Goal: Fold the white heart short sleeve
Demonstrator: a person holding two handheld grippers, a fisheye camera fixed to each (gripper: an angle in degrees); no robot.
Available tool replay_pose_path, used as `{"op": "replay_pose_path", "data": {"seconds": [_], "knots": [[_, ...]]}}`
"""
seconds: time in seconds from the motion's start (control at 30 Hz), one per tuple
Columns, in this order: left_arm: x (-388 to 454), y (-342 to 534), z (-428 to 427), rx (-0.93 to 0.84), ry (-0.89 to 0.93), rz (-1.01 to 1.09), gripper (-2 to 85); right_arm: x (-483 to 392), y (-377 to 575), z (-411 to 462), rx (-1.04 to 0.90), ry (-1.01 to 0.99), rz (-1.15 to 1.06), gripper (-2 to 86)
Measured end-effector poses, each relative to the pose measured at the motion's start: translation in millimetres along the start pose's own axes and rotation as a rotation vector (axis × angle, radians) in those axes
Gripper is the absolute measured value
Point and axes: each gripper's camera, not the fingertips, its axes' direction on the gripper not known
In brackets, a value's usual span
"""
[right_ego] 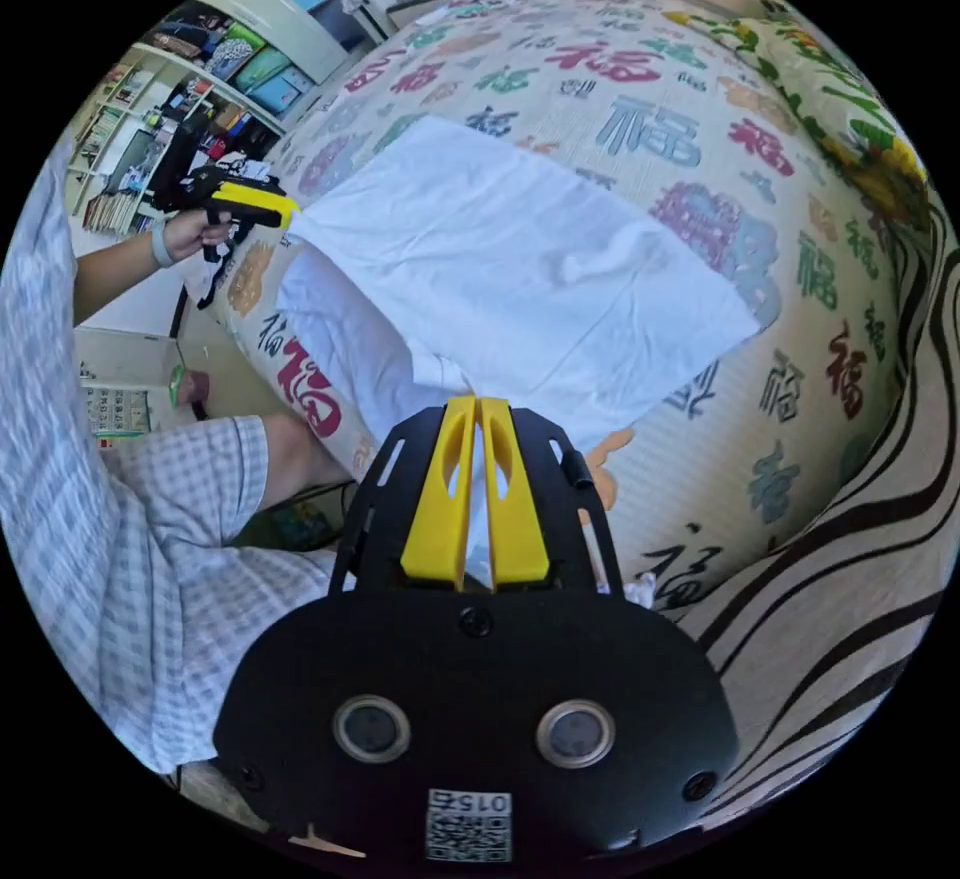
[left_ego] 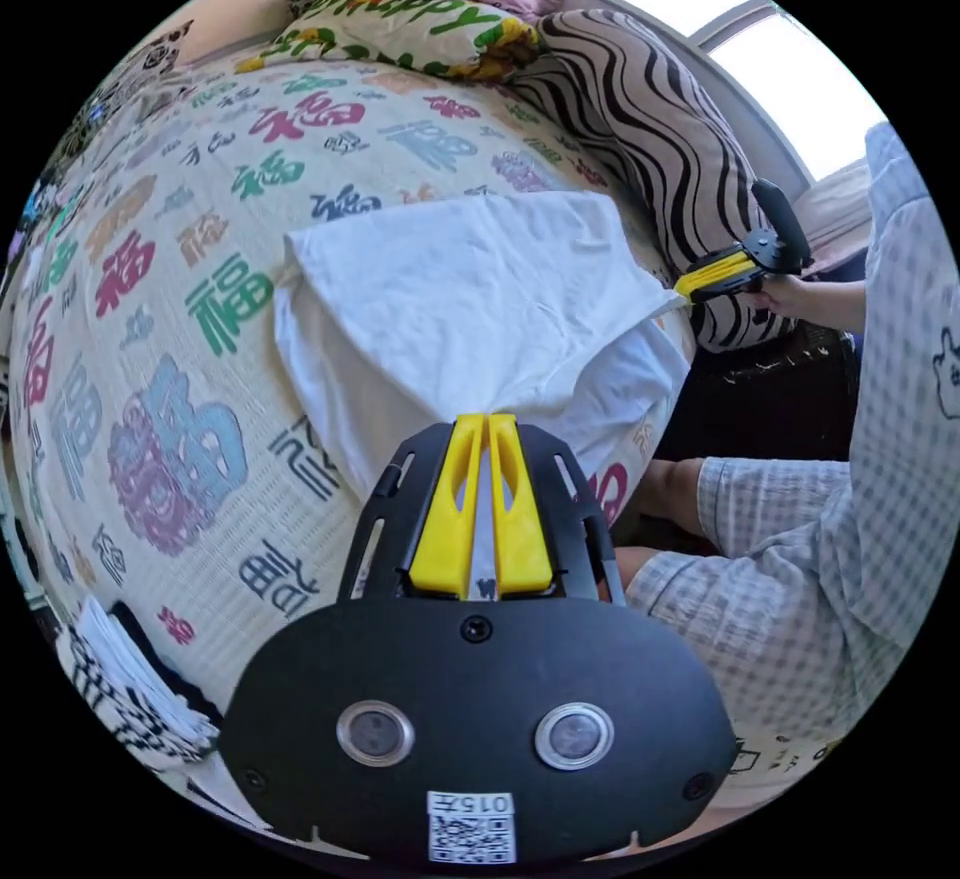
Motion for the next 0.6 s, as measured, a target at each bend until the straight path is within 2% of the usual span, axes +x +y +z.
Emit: {"op": "replay_pose_path", "data": {"seconds": [0.17, 0.3, 0.4, 0.47, 0.6], "knots": [[24.8, 57.1, 19.6, -0.027, -0.042, -0.068, -0.1, -20.1, 38.4, 49.8, -0.061, -0.099, 0.144, -0.6], [28.8, 70.6, 32.5, -0.009, -0.058, -0.123, 0.4, -23.9, 49.1, 76.6, -0.103, -0.085, 0.208, -0.3], [27.9, 74.3, 30.6, 0.042, -0.117, -0.160, 1.6, -18.9, 51.7, 77.9, -0.039, -0.125, 0.333, 0.5], [15.3, 74.4, 29.8, 0.065, -0.121, -0.262, 4.4, -8.9, 53.4, 79.0, 0.000, -0.127, 0.451, 0.6], [9.6, 75.8, 15.3, 0.053, -0.117, -0.303, 8.0, 2.3, 63.2, 65.9, 0.063, -0.049, 0.575, 3.1]]}}
